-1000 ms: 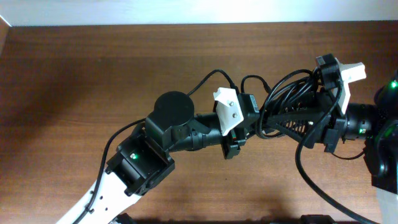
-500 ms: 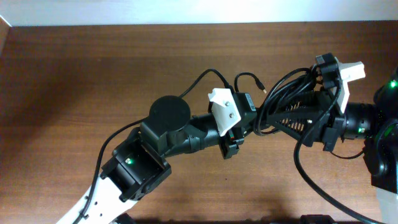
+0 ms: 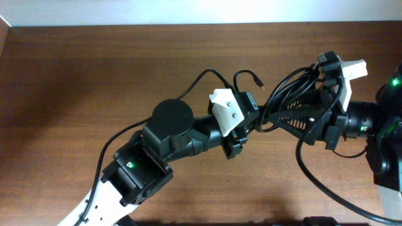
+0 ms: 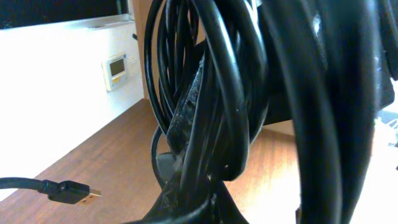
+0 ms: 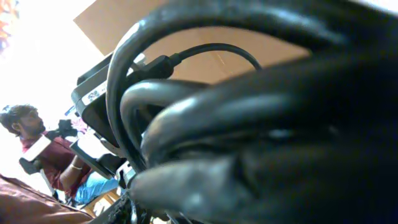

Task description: Untangle cables

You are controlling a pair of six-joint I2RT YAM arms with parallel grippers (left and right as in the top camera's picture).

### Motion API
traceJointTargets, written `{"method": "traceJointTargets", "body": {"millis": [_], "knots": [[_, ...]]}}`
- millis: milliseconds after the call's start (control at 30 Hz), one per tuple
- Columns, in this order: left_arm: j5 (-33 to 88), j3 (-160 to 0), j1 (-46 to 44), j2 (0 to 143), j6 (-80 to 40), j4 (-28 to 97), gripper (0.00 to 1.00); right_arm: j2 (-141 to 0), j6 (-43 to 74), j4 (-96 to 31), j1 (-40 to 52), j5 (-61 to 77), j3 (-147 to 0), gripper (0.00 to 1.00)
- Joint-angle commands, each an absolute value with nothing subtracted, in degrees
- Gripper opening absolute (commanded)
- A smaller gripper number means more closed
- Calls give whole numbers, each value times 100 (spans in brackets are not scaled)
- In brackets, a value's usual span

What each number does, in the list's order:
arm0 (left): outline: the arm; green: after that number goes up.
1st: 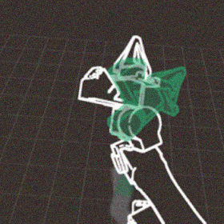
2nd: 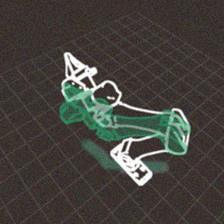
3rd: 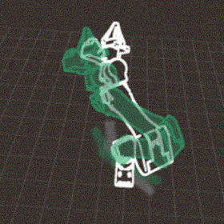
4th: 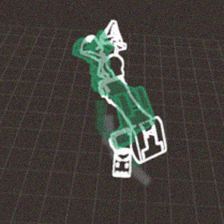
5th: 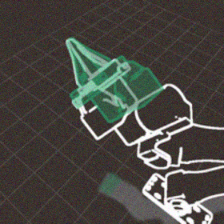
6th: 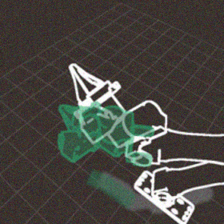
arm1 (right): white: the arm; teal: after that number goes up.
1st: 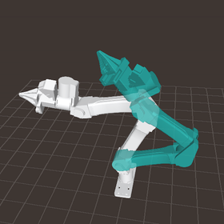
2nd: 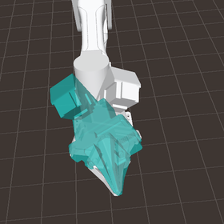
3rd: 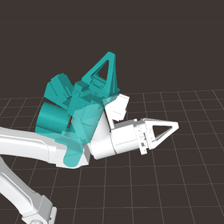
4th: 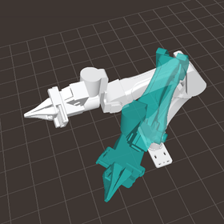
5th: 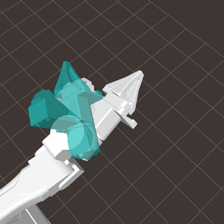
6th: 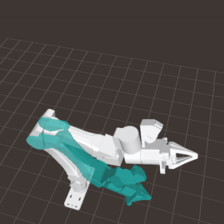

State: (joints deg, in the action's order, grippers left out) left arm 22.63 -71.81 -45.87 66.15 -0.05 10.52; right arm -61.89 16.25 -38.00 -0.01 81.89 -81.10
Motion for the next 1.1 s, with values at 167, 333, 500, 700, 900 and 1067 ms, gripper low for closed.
{"method": "traceJointTargets", "body": {"millis": [167,333,500,700,900,1067], "knots": [[917,-7231,-4447,6554,-25,899,0,-6086,1673,-3872,305,8892,-8088,42],[972,-7231,-4447,6464,-27,897,0,-6086,1673,-3872,303,8630,-8088,42],[980,-7231,-4447,6219,-25,913,0,-6086,1671,-3872,298,8263,-8088,42],[1118,-7231,-4449,6154,-27,1037,0,-6093,1673,-3872,298,8117,-8088,42],[1588,-7231,-4447,6169,-27,1146,0,-6090,1673,-3732,298,8121,-8088,43],[1826,-7231,-4449,6217,-25,1251,0,-6090,1671,-3417,298,8119,-8088,43]]}}
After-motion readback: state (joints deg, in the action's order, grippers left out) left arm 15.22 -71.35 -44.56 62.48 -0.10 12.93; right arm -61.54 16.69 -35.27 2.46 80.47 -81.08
